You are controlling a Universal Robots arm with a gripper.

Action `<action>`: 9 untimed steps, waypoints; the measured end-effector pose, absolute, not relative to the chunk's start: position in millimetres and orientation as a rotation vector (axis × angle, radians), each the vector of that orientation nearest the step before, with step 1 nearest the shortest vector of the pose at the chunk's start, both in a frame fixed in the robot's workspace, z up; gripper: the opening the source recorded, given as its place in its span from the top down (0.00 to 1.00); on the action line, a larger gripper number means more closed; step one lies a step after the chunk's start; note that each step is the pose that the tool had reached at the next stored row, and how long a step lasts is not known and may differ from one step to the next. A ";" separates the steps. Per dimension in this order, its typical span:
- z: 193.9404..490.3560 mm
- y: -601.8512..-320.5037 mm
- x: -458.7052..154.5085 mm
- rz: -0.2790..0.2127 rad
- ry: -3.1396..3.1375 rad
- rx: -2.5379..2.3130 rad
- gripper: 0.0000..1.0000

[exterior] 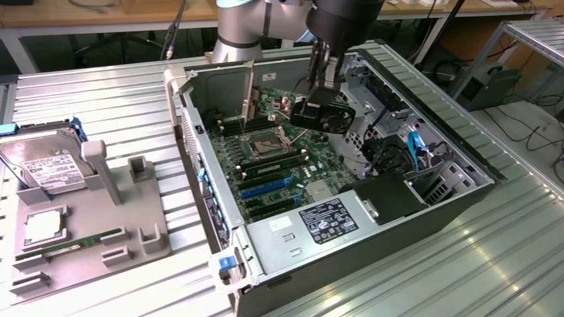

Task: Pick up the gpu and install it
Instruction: 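Insert the gpu into the slot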

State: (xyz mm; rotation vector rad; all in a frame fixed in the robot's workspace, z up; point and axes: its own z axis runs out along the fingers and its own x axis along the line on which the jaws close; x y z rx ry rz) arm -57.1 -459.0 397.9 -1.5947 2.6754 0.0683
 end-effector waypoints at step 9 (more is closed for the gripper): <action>396.6 -459.0 -57.2 0.066 2.539 -1.800 0.74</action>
